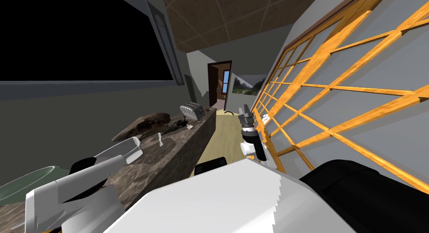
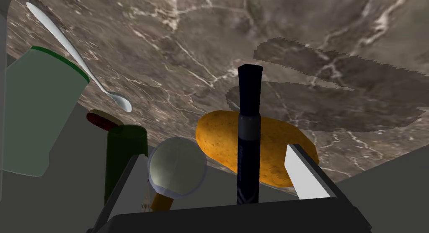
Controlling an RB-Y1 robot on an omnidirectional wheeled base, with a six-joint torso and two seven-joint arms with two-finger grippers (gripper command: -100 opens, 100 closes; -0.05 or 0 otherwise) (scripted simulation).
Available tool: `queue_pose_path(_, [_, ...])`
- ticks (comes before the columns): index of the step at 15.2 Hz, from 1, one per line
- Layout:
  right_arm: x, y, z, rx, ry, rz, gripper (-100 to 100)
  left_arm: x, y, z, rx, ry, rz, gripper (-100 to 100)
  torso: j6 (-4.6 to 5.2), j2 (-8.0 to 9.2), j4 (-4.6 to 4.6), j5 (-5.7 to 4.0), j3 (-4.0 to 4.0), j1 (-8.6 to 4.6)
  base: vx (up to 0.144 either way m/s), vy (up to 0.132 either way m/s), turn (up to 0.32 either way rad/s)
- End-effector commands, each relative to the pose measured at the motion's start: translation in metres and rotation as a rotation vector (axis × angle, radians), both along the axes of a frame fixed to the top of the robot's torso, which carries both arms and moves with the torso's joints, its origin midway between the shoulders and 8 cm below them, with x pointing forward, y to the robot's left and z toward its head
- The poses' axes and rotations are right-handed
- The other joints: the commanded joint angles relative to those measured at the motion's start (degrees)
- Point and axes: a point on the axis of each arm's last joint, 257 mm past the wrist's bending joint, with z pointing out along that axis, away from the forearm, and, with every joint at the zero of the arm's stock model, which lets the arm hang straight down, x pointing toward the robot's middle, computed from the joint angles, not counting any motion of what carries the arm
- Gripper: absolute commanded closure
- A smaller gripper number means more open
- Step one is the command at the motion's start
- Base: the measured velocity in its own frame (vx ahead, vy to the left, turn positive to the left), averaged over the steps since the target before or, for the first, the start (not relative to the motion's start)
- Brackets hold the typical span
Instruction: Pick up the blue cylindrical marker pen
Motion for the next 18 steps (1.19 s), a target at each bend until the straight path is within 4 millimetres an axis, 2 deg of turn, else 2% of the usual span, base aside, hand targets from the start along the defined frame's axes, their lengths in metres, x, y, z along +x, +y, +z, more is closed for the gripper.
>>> queue_pose_path(1, [0.000, 0.000, 0.000, 0.000, 0.000, 0.000, 0, -0.015, -0.006, -0.008, -0.042, 0.026, 0.050, -100, 0.00, 0.00, 0.00, 0.00, 0.00, 0.00, -0.009, 0.026, -0.053])
queue_pose_path(3, [0.000, 0.000, 0.000, 0.000, 0.000, 0.000, 0, -0.024, -0.010, -0.012, -0.065, 0.043, 0.080, -100, 0.00, 0.04, 0.01, 0.01, 0.02, 0.05, -0.017, 0.037, -0.043])
queue_pose_path(4, [0.000, 0.000, 0.000, 0.000, 0.000, 0.000, 0, -0.019, -0.006, -0.010, -0.049, 0.032, 0.060, -100, -0.01, 0.06, 0.01, 0.02, 0.03, 0.08, -0.013, 0.024, -0.014])
queue_pose_path(5, [0.000, 0.000, 0.000, 0.000, 0.000, 0.000, 0, -0.019, -0.005, -0.019, -0.052, 0.037, 0.056, -100, -0.01, 0.05, 0.01, 0.01, 0.03, 0.05, -0.002, 0.027, 0.055])
queue_pose_path(8, [0.000, 0.000, 0.000, 0.000, 0.000, 0.000, 0, -0.017, -0.004, -0.027, -0.051, 0.038, 0.048, -100, -0.02, -0.02, 0.00, 0.02, -0.01, 0.08, 0.008, 0.036, 0.059])
queue_pose_path(9, [0.000, 0.000, 0.000, 0.000, 0.000, 0.000, 0, -0.020, -0.005, -0.023, -0.053, 0.039, 0.053, -100, -0.02, -0.03, -0.01, 0.02, -0.02, 0.09, 0.005, 0.023, 0.013])
queue_pose_path(10, [0.000, 0.000, 0.000, 0.000, 0.000, 0.000, 0, -0.019, -0.005, -0.024, -0.052, 0.038, 0.051, 100, -0.01, -0.03, 0.00, 0.02, -0.02, 0.05, 0.002, 0.009, -0.001])
queue_pose_path(14, [0.000, 0.000, 0.000, 0.000, 0.000, 0.000, 0, -0.020, -0.005, -0.024, -0.052, 0.038, 0.052, 100, 0.01, -0.03, 0.00, 0.01, -0.02, -0.02, 0.000, 0.000, 0.000])
queue_pose_path(17, [0.000, 0.000, 0.000, 0.000, 0.000, 0.000, 0, -0.020, -0.007, -0.011, -0.053, 0.035, 0.065, 100, 0.07, -0.02, 0.01, -0.04, -0.01, -0.20, -0.008, -0.037, -0.074])
queue_pose_path(18, [0.000, 0.000, 0.000, 0.000, 0.000, 0.000, 0, -0.020, -0.006, -0.014, -0.050, 0.034, 0.061, 100, 0.06, -0.01, 0.01, -0.06, 0.00, -0.27, -0.003, -0.028, -0.023])
